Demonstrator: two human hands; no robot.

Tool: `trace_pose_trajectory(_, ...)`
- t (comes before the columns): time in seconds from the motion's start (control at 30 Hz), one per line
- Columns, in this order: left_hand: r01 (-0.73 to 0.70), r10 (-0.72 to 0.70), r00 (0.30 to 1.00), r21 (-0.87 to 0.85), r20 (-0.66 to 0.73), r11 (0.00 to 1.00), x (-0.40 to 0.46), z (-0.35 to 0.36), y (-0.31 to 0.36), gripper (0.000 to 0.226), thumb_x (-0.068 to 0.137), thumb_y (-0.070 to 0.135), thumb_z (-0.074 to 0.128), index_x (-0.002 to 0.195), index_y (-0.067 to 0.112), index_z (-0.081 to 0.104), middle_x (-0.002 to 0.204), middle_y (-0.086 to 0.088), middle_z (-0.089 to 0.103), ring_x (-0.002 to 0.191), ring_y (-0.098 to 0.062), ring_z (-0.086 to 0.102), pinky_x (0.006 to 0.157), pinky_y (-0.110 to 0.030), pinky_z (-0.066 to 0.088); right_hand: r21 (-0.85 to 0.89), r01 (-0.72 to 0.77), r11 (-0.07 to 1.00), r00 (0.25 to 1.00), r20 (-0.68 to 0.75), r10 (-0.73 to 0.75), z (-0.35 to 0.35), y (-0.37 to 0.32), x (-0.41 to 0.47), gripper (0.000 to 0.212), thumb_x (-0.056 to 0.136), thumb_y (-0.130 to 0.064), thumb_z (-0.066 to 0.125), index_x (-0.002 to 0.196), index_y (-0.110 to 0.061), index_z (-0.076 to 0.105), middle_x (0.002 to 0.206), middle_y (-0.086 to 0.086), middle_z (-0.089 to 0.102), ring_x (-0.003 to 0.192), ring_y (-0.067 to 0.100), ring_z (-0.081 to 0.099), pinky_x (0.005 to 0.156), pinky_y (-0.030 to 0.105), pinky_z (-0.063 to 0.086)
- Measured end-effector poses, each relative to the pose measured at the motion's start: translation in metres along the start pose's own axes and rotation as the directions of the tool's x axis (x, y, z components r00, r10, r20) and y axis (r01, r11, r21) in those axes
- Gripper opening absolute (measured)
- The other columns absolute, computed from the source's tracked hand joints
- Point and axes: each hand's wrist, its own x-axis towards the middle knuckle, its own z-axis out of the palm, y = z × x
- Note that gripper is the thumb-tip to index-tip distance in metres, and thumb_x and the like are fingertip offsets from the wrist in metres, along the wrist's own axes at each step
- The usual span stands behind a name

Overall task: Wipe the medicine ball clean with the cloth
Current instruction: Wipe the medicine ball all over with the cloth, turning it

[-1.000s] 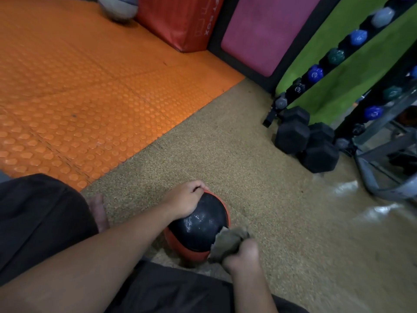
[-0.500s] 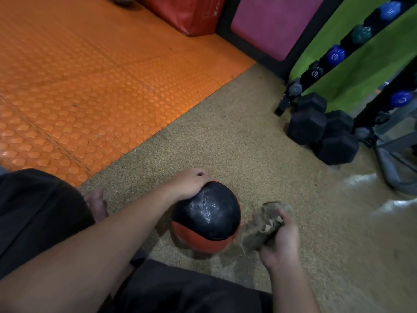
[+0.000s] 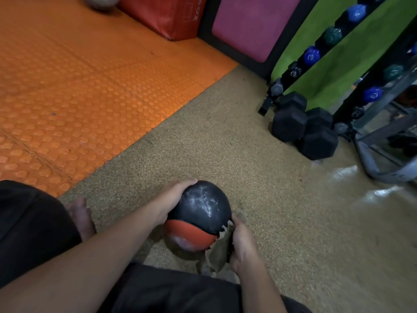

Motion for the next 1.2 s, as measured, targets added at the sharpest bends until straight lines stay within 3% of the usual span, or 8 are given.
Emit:
trace_pose_trajectory(0.3,-0.017,0.035,0.995,0.190,-0.091,0.982,0.001,-0.020,0.004,0.032,0.085,0.059,0.075,0.098,0.031,0.082,0.099,0.002,0.080,0.094,-0.023,0.075,0.101,-0.041,0.056,-0.449,0.312,0.837,0.906,-0.126,-0.405,0.003,0.011,-0.003,0.054,0.096,-0.058,0.052,0.129,-0.018,0.067,0.132,0.010,0.068,0.122,0.023,0.063,0.108,0.032,0.046)
trace_pose_trajectory(0.43,-0.053,0.105,0.979,0.280,-0.174,0.958,0.005,-0.006,0.009,0.032,0.078,0.062,0.072,0.093,0.036,0.081,0.101,0.007,0.076,0.097,-0.017,0.070,0.094,-0.033,0.053,-0.743,0.666,0.072,0.436,0.310,-0.845,0.010,0.001,-0.031,0.052,0.110,-0.049,0.027,0.156,-0.030,0.041,0.154,-0.013,0.045,0.137,0.003,0.038,0.114,0.030,0.036)
trace_pose_trajectory(0.53,-0.226,0.291,0.956,0.533,-0.039,0.815,0.008,-0.002,-0.001,0.029,0.085,0.058,0.063,0.103,0.044,0.080,0.125,0.005,0.074,0.116,-0.022,0.068,0.103,-0.031,0.049,-0.760,0.589,-0.275,0.451,0.591,-0.669,0.024,-0.004,-0.023,0.059,0.107,-0.057,0.020,0.162,-0.036,0.025,0.168,-0.021,0.019,0.154,0.005,0.015,0.125,0.040,0.021)
trace_pose_trajectory(0.77,-0.214,0.286,0.955,0.482,-0.081,0.850,0.011,-0.006,-0.007,0.062,0.085,0.070,0.053,0.126,0.030,0.077,0.136,0.006,0.070,0.128,-0.019,0.063,0.108,-0.030,0.045,-0.682,0.679,-0.272,0.456,0.682,-0.572,0.022,-0.019,0.016,0.060,0.106,-0.061,0.020,0.158,-0.037,0.036,0.165,-0.020,0.030,0.156,0.006,0.018,0.126,0.036,0.020)
trace_pose_trajectory(0.93,-0.160,0.294,0.942,0.547,-0.165,0.822,0.004,0.007,-0.005,0.041,0.085,0.072,0.054,0.107,0.045,0.076,0.120,0.010,0.073,0.113,-0.020,0.066,0.092,-0.031,0.049,-0.601,0.564,0.566,0.730,0.042,-0.683,0.022,-0.005,0.024,0.051,0.105,-0.051,0.044,0.094,-0.010,0.073,0.093,0.004,0.073,0.092,0.022,0.070,0.084,0.033,0.051)
trace_pose_trajectory(1.03,-0.183,0.323,0.937,0.599,-0.133,0.779,0.002,0.014,-0.009,0.048,0.084,0.076,0.050,0.111,0.045,0.075,0.119,0.014,0.073,0.113,-0.018,0.066,0.092,-0.031,0.049,-0.348,0.459,0.817,0.830,-0.159,-0.534,0.026,0.002,0.018,0.050,0.095,-0.065,0.052,0.097,-0.018,0.068,0.090,0.006,0.073,0.094,0.026,0.072,0.089,0.038,0.056)
trace_pose_trajectory(1.1,-0.186,0.331,0.937,0.643,-0.112,0.743,0.001,0.015,-0.004,0.052,0.081,0.077,0.049,0.114,0.047,0.075,0.124,0.014,0.073,0.115,-0.019,0.066,0.097,-0.031,0.050,-0.524,0.474,0.708,0.786,-0.112,-0.608,0.031,0.016,0.003,0.055,0.095,-0.073,0.043,0.117,-0.026,0.063,0.105,0.008,0.074,0.102,0.012,0.072,0.094,0.032,0.056)
trace_pose_trajectory(1.2,-0.157,0.214,0.976,0.524,-0.049,0.837,0.006,0.005,0.000,0.046,0.079,0.074,0.064,0.110,0.044,0.079,0.120,0.015,0.075,0.111,-0.014,0.068,0.097,-0.028,0.050,-0.825,0.565,0.002,0.592,0.403,-0.698,0.031,0.032,-0.025,0.069,0.096,-0.058,0.037,0.160,-0.041,0.021,0.170,-0.013,0.014,0.159,0.018,0.005,0.128,0.039,0.014)
